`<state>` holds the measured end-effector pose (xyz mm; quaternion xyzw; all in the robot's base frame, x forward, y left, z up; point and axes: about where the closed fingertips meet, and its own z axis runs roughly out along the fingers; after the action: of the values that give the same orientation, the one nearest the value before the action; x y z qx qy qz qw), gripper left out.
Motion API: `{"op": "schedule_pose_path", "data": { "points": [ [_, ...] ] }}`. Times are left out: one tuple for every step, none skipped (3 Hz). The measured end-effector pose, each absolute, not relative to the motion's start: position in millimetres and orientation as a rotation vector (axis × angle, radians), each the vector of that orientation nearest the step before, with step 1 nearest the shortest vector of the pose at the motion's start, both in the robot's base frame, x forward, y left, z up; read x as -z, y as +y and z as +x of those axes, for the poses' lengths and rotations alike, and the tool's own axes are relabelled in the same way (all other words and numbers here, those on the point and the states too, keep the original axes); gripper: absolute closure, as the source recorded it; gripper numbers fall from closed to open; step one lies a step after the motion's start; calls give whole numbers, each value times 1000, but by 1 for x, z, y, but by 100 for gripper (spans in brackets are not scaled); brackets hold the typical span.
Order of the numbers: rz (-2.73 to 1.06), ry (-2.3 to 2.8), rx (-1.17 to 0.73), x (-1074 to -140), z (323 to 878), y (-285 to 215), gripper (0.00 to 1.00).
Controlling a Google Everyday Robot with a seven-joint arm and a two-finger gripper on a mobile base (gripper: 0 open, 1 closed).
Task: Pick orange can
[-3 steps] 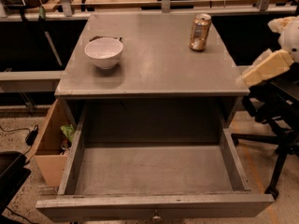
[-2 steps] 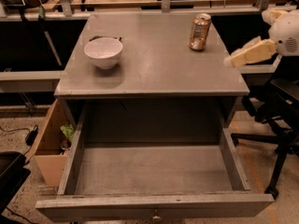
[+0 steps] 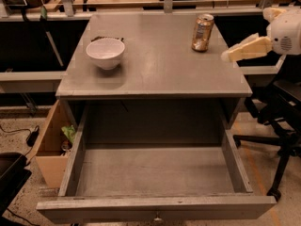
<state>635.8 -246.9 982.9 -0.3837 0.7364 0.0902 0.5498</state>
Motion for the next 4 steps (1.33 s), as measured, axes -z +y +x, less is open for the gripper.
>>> {"op": "schedule_pose_path", "data": {
  "points": [
    [-843, 1694, -275, -978, 650, -244, 0],
    [-754, 1604, -371, -968, 689, -238, 0],
    [-712, 1525, -416, -962, 735, -235, 0],
    [-711, 1498, -406, -957, 765, -232, 0]
  ]
}}
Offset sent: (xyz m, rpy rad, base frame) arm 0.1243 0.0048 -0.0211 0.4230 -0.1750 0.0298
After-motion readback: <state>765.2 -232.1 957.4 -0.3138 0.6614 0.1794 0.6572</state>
